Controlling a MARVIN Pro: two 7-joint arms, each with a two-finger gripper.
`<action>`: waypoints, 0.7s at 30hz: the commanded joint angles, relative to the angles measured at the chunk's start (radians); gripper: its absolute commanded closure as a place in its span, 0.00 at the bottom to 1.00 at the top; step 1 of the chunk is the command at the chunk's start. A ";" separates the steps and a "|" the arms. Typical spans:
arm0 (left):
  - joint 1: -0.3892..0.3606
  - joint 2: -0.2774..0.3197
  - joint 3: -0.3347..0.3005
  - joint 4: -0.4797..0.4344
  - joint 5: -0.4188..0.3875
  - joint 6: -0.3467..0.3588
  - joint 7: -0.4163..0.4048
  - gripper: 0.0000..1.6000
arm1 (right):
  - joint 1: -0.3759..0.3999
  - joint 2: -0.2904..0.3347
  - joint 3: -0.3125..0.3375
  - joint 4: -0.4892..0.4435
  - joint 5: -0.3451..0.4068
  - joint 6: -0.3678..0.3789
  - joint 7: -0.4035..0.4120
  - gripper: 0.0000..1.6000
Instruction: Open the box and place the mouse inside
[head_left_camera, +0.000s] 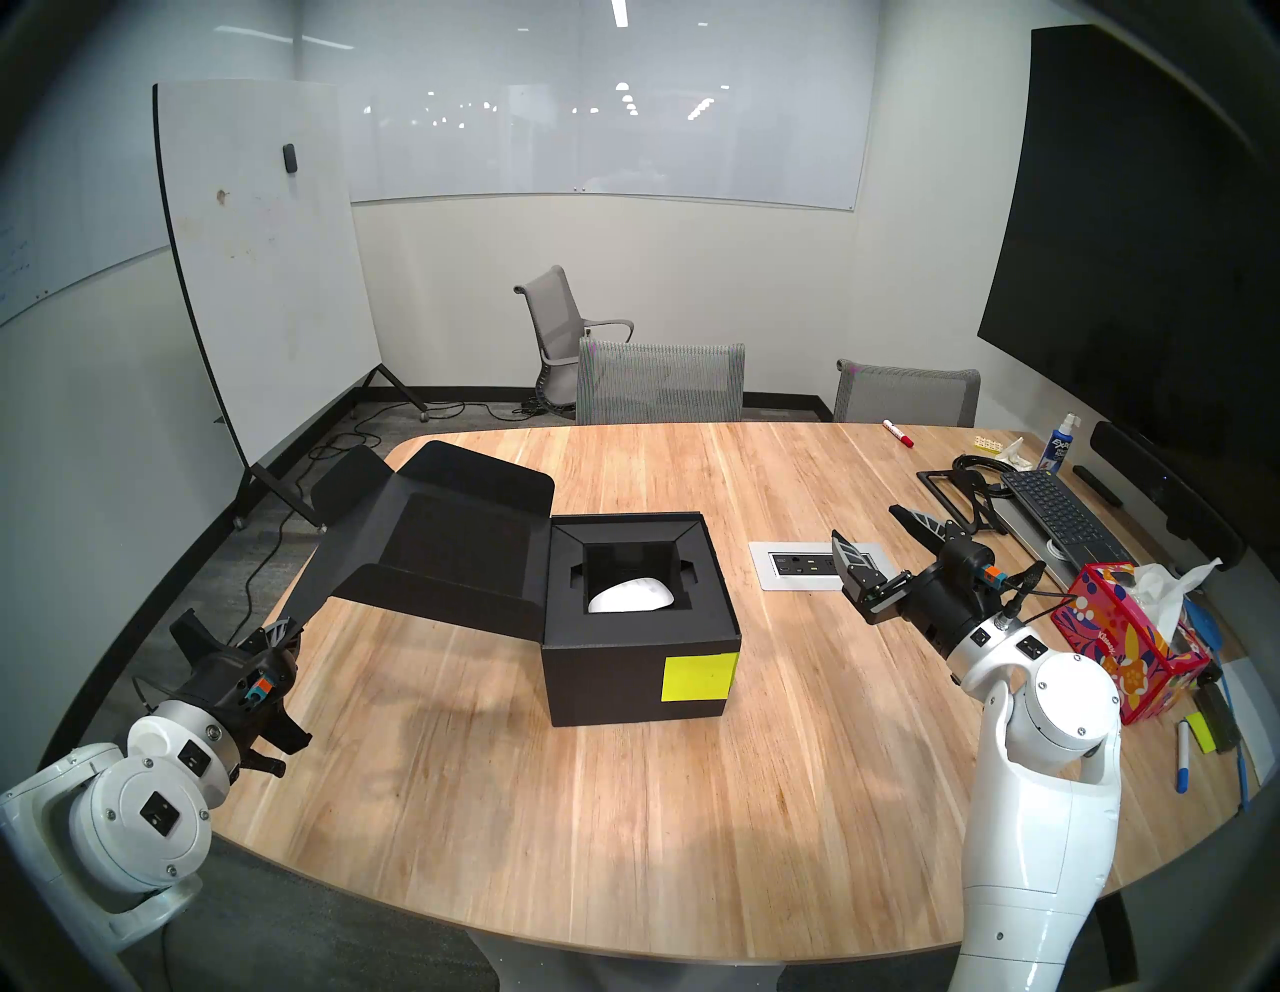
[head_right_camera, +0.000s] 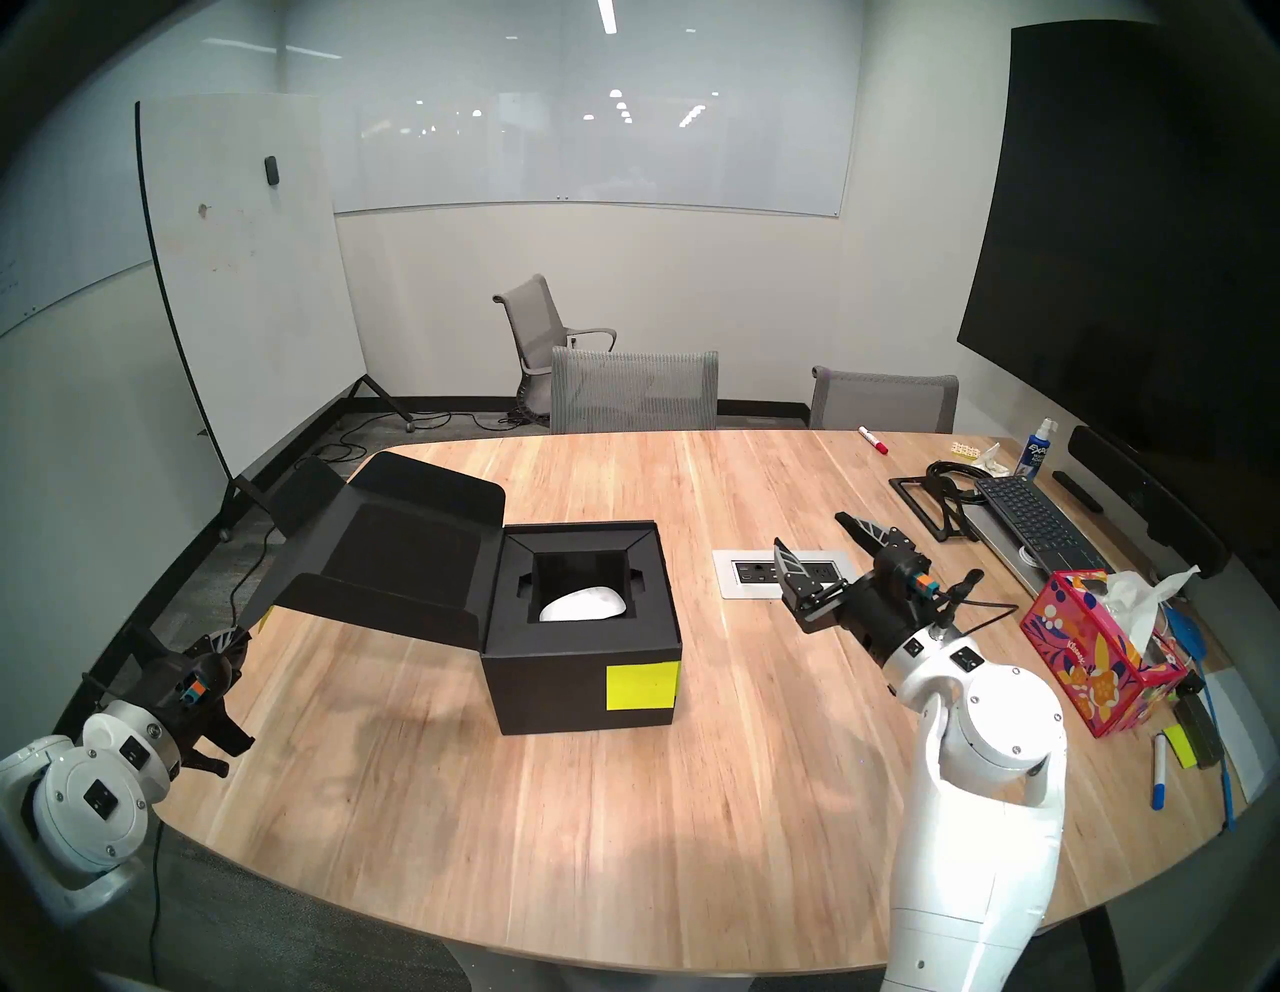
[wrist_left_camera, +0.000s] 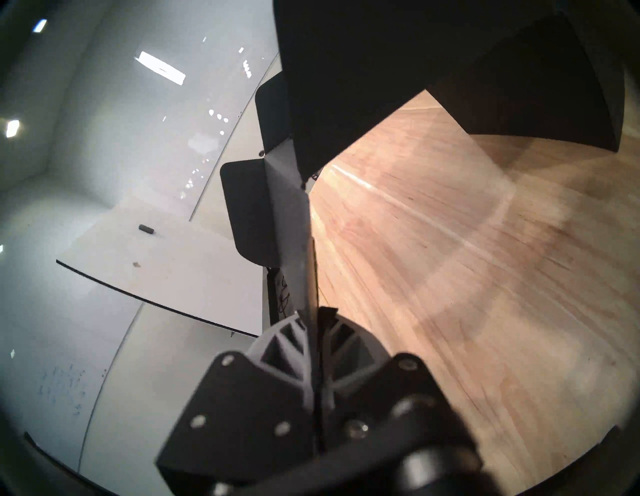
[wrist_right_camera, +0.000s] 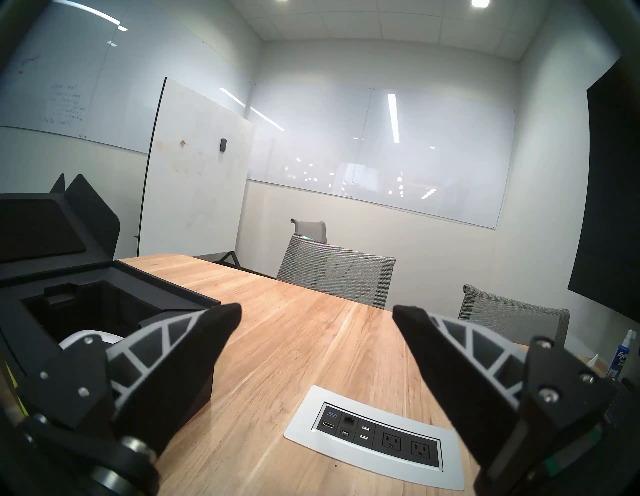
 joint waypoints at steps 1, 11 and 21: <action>0.053 0.060 -0.096 -0.030 0.141 0.011 -0.068 1.00 | 0.012 0.002 0.002 -0.022 0.006 -0.005 -0.001 0.00; 0.042 0.138 -0.233 -0.030 0.310 -0.008 -0.169 1.00 | 0.012 0.002 0.002 -0.022 0.006 -0.005 -0.001 0.00; 0.041 0.211 -0.364 -0.030 0.505 -0.028 -0.299 1.00 | 0.012 0.002 0.002 -0.023 0.006 -0.006 -0.001 0.00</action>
